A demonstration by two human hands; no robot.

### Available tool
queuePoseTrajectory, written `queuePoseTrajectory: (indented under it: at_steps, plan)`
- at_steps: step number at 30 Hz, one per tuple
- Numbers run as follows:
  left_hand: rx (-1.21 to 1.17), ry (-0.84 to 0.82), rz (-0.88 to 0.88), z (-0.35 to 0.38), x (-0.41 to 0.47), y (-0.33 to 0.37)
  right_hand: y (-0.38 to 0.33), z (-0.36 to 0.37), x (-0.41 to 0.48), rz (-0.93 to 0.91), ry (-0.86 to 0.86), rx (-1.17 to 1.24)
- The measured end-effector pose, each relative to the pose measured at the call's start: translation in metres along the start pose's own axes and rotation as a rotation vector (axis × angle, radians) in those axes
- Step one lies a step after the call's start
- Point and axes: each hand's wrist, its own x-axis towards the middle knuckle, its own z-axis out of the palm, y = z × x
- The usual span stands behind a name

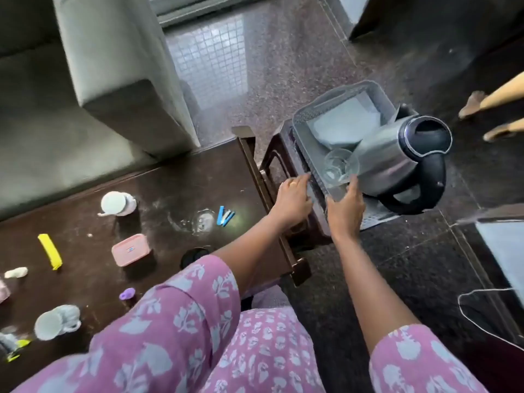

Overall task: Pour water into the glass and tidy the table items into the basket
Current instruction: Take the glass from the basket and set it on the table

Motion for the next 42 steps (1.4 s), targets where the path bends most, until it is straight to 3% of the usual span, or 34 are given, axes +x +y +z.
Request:
queuePoseTrajectory:
  at_steps: [6,15,21,25,30,34,42]
  plan:
    - [-0.105,-0.053,-0.189,0.006,0.050,0.018,0.008,0.035,0.024,0.179,0.016,0.278]
    - [-0.207,-0.069,-0.245,0.008,0.068,0.019,-0.008,0.055,0.060,0.268,0.303,0.466]
    - [-0.465,0.125,-0.162,0.005,0.043,0.011,-0.012,0.047,0.038,0.096,0.389,0.384]
    - [-0.707,0.372,-0.065,-0.010,0.014,0.007,-0.021,0.036,0.014,-0.128,0.402,0.342]
    - [-1.094,0.630,-0.086,-0.030,-0.015,-0.020,-0.044,0.050,-0.014,-0.365,0.270,0.336]
    - [-1.013,0.864,-0.302,-0.043,-0.038,-0.071,-0.063,0.096,-0.027,-0.454,-0.008,0.341]
    - [-1.162,1.082,-0.730,-0.060,-0.071,-0.191,-0.106,0.203,-0.055,-0.583,-0.541,0.194]
